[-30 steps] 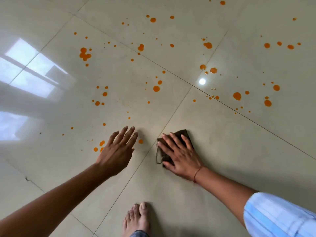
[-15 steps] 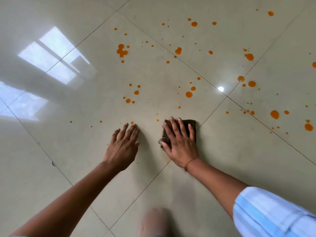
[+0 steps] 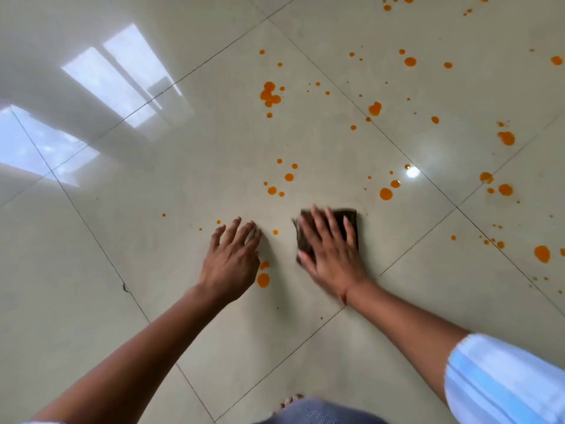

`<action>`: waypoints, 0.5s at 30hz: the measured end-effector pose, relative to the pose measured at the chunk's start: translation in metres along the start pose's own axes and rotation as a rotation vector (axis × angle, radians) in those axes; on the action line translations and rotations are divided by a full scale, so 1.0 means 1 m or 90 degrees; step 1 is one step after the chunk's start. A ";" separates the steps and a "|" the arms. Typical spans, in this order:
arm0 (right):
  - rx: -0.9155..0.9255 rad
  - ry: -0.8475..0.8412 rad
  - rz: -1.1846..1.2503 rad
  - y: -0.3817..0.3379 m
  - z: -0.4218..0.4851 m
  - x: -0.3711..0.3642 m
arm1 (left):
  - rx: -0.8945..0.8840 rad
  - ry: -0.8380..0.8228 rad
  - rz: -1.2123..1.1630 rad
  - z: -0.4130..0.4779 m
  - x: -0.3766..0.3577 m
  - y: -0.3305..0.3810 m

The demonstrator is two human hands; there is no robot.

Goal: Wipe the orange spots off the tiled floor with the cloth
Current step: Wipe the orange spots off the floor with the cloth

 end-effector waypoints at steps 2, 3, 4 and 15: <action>0.046 -0.025 -0.002 -0.007 -0.049 0.000 | -0.020 -0.021 -0.002 -0.001 0.001 0.004; 0.057 -0.041 -0.012 -0.006 -0.061 -0.001 | -0.027 -0.030 0.001 -0.001 0.002 0.006; 0.064 -0.050 -0.018 -0.004 -0.063 -0.001 | -0.036 -0.040 0.009 -0.001 0.002 0.007; 0.101 -0.017 0.002 -0.027 0.002 -0.008 | -0.023 -0.042 0.022 -0.008 -0.010 -0.003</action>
Point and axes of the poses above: each hand's wrist, its own z-axis towards the middle knuckle, its own x-axis out of the back of the hand, y = z × x, the point moved 10 cm from there along z, towards the middle knuckle, and after that the axes turned 11 degrees about y, right-handed, at the moved point
